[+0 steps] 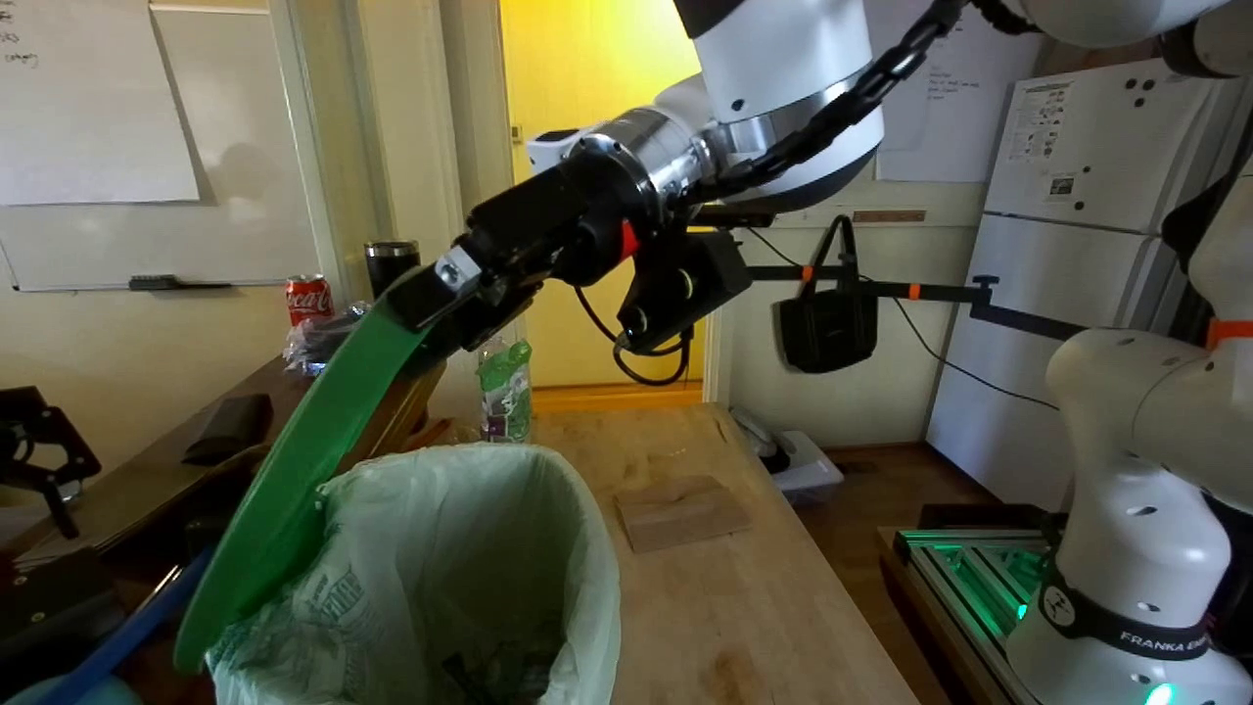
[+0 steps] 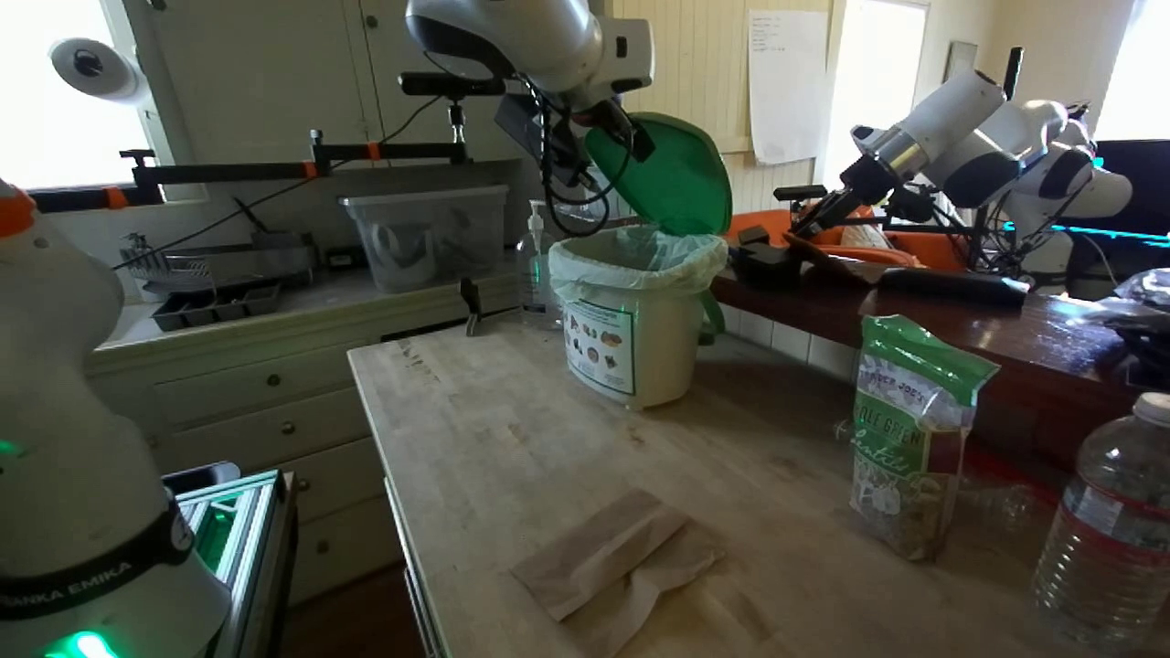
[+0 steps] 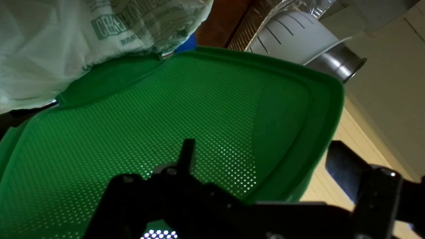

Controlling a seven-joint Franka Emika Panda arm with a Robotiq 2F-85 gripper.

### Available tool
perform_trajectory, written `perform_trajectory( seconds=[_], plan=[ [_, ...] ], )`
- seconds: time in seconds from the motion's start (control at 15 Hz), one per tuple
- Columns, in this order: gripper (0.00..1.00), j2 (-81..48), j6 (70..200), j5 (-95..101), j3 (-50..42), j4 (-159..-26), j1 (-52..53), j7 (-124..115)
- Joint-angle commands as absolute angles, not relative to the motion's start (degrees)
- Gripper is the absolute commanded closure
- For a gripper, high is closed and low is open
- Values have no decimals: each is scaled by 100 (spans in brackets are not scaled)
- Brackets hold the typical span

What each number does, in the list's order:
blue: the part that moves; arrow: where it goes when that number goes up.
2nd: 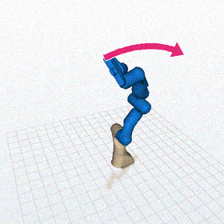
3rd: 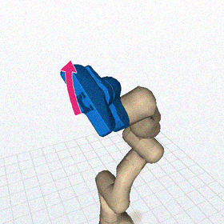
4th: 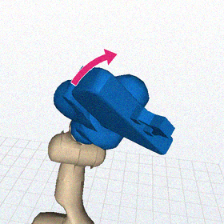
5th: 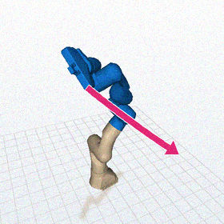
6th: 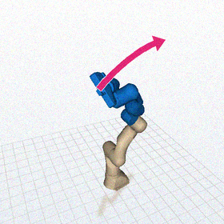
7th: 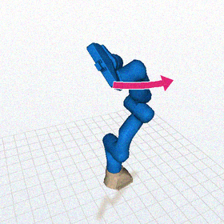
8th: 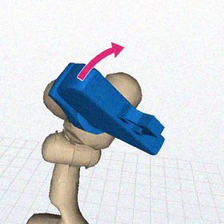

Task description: Open the trash can then put the plastic inside

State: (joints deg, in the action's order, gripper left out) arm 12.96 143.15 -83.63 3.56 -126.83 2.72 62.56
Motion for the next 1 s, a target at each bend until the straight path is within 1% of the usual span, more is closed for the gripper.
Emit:
perform_trajectory(
  seconds=[0.0,0.93],
  plan=[
    [0,1115,14540,-8706,436,-12499,355,6795],
    [0,822,14705,-9589,469,-12024,319,8117]
  ],
)
